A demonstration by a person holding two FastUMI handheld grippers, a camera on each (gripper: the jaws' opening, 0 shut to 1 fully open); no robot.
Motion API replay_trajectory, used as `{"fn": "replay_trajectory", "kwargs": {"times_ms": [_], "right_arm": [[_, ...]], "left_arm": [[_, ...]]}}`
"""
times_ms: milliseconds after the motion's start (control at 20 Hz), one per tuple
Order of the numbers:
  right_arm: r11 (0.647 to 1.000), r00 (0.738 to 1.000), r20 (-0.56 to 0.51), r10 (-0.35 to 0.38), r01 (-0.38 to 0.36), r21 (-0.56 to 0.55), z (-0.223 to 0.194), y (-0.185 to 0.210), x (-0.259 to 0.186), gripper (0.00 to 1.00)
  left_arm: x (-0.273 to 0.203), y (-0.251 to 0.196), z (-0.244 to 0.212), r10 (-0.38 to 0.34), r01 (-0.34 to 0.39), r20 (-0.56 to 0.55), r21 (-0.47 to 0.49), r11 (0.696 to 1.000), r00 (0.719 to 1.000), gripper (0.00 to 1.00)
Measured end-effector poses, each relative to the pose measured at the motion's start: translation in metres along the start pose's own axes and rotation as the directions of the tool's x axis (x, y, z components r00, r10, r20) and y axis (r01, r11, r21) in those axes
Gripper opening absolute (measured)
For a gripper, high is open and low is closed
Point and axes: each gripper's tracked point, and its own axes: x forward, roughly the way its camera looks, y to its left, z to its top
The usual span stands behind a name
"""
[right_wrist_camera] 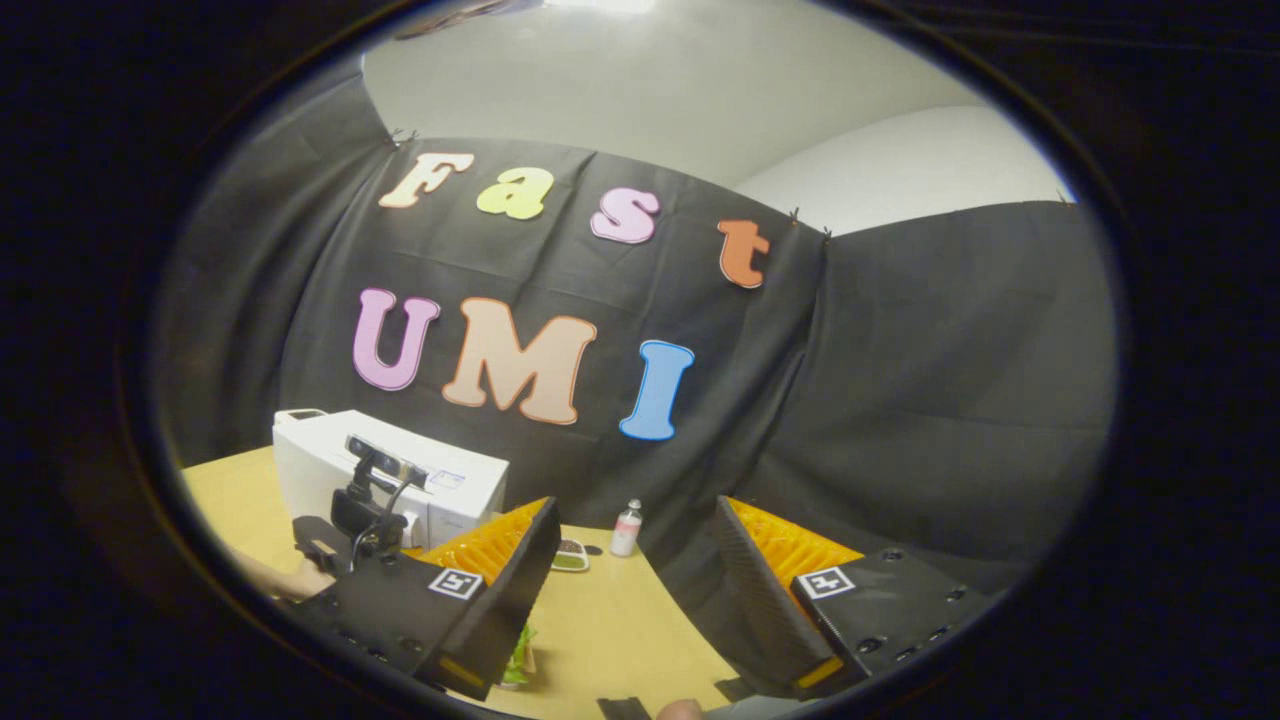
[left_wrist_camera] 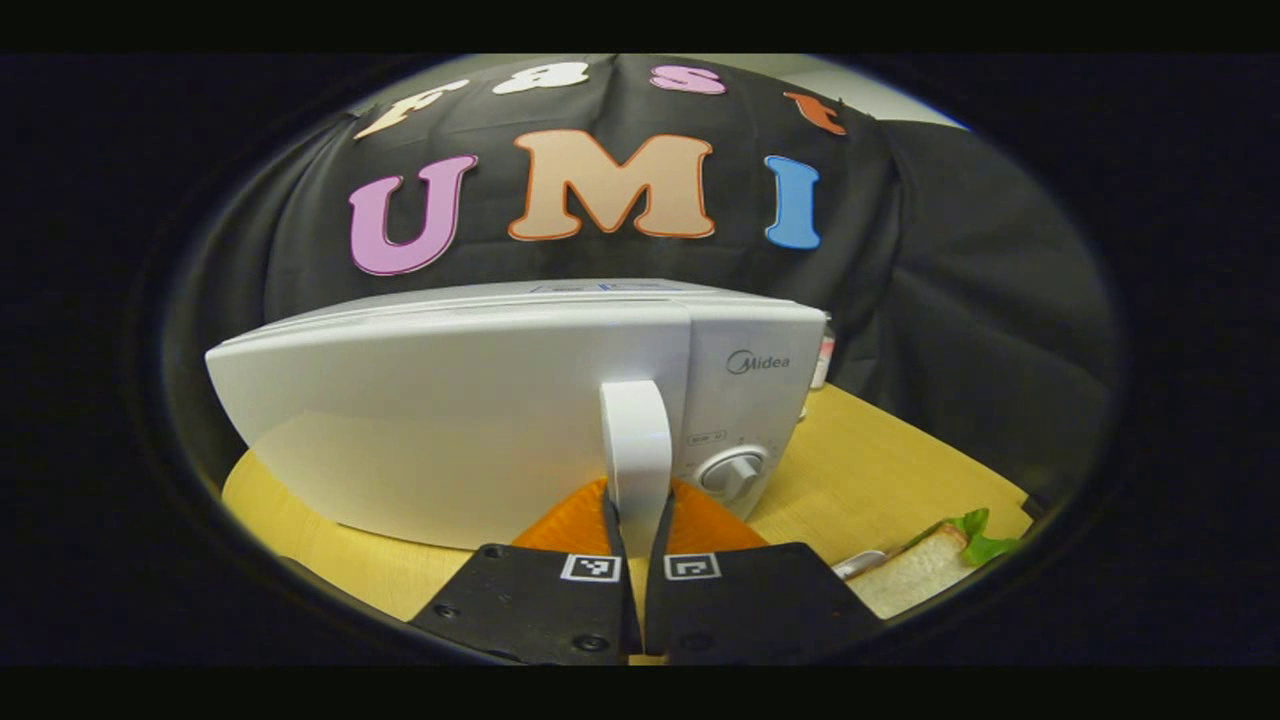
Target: Open the microwave oven with the left hand, put the food in, and close the microwave oven.
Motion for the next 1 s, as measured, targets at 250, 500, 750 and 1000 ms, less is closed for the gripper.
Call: {"fn": "replay_trajectory", "kwargs": {"times_ms": [250,500,750,1000], "right_arm": [[1.000,1.000,0.012,0.000,0.000,0.018,0.000,0.005,0.002,0.97],[0.989,0.992,0.014,0.123,-0.124,0.084,-0.005,0.047,0.005,0.97],[0.966,0.973,0.043,0.227,-0.231,0.112,0.002,0.090,0.000,0.98],[0.950,0.960,0.068,0.273,-0.280,0.139,0.008,0.110,-0.007,0.97]], "left_arm": [[-0.074,-0.001,-0.027,-0.029,0.028,0.024,0.045,0.999,0.999,0.01],[-0.156,0.022,-0.060,-0.077,0.077,-0.031,-0.012,0.997,0.997,0.01],[-0.213,0.069,-0.081,0.031,-0.033,-0.064,-0.032,0.999,0.997,0.02],[-0.258,0.120,-0.095,0.158,-0.160,-0.085,-0.028,0.987,0.984,0.02]]}}
